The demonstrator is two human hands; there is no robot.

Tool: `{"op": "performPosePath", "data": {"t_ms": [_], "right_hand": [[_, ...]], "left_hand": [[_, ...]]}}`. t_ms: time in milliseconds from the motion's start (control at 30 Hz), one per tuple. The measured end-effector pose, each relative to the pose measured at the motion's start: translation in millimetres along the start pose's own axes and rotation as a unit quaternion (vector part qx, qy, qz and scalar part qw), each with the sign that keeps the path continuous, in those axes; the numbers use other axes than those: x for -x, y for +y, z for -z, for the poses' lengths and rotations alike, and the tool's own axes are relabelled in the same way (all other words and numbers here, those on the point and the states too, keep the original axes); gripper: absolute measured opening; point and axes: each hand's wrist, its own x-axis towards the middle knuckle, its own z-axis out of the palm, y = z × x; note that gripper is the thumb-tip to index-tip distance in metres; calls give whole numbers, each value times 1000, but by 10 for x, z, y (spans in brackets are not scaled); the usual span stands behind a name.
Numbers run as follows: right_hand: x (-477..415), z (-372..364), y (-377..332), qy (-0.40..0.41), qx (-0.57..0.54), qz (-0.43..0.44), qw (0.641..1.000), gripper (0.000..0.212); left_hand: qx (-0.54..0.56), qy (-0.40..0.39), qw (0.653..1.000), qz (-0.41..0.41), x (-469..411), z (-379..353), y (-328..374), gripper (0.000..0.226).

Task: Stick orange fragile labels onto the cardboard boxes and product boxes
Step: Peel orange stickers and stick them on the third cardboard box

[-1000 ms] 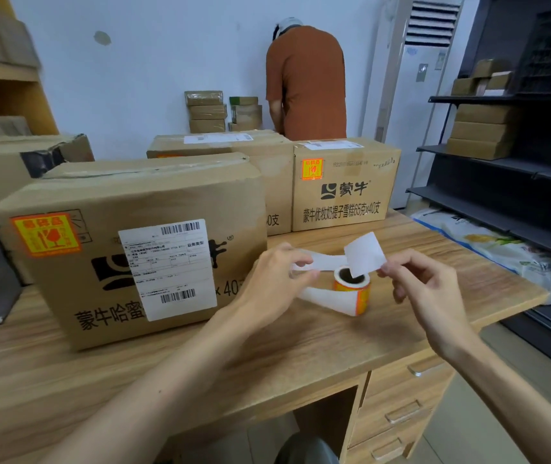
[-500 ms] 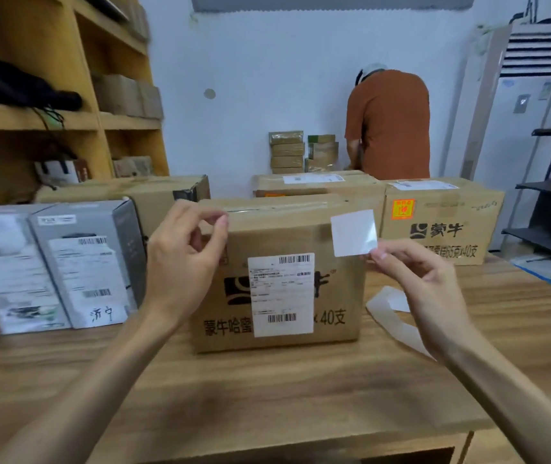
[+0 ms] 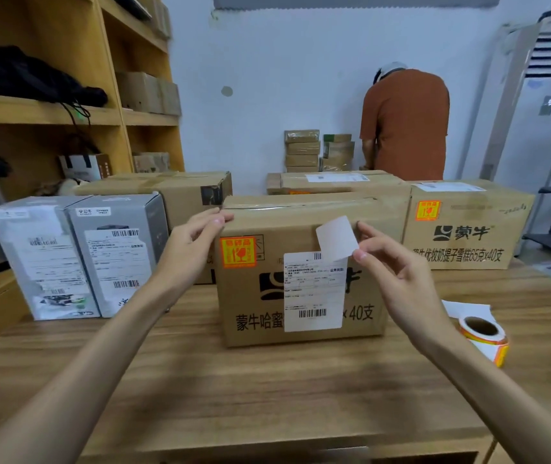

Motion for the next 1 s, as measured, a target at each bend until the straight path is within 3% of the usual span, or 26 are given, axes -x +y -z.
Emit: {"op": "performPosePath", "data": {"t_ms": [133, 233, 400, 533, 700, 900, 1000], "right_hand": [[-41, 106, -47, 17, -54, -22, 998, 22], [-146, 226, -82, 9, -104, -55, 993, 12], [-288, 369, -166, 18, -156, -79, 984, 21], [-75, 258, -281, 3, -102, -69, 992, 10], [308, -108, -372, -40, -105, -54, 992, 9], [392, -100, -400, -80, -124, -81, 986, 12], [391, 32, -451, -59, -182, -108, 976, 6]], "left_hand": [[-85, 0, 995, -59, 262, -90, 111, 36], [-127, -5, 987, -100, 413, -146, 173, 41], [-103, 29, 985, -132, 329, -126, 238, 33], [-17, 74, 997, -28, 8, -80, 163, 40], [97, -46, 982, 154, -320, -47, -108, 70], [117, -36, 987, 102, -102, -61, -95, 32], [105, -52, 991, 66, 76, 29, -40, 41]]}}
